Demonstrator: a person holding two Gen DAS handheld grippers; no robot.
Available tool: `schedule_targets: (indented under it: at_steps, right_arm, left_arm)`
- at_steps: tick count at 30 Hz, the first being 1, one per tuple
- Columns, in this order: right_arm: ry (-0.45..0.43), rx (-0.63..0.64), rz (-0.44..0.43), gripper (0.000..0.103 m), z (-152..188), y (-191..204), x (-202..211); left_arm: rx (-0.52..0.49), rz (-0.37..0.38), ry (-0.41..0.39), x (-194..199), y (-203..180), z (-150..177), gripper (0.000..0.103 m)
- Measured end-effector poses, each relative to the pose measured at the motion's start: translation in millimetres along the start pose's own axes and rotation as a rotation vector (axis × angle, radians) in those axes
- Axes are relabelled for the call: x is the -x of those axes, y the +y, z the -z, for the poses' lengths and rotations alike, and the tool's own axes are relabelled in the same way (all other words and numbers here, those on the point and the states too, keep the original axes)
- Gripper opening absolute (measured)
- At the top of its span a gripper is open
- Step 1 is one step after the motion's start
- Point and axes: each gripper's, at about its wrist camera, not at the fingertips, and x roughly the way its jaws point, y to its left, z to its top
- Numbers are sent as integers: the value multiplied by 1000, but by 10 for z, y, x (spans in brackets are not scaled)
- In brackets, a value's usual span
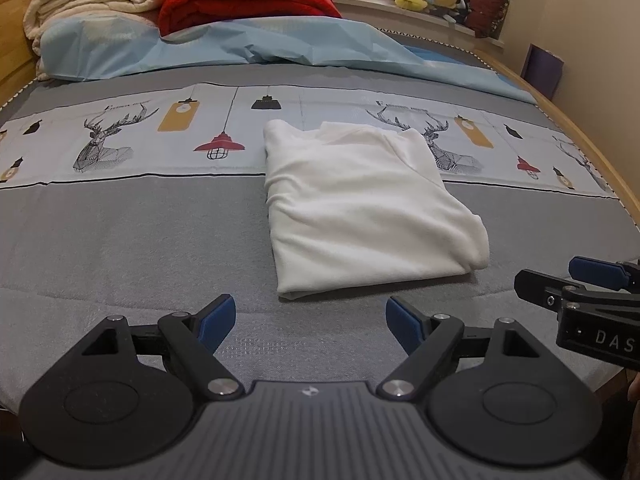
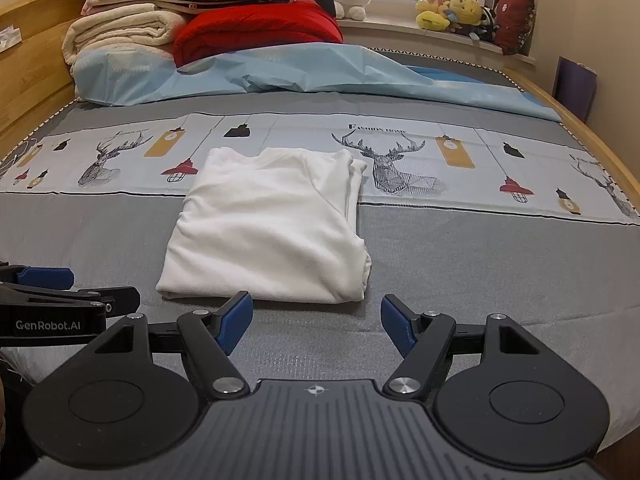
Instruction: Fold small clothes
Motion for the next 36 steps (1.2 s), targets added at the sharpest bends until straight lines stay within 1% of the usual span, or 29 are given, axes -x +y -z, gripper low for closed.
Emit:
schedule_targets:
  at_steps: [36]
  right_arm:
    - [5,7,-2,72,12,3,-19]
  left_arm:
    - [-14,14,-11,11,11,6,87]
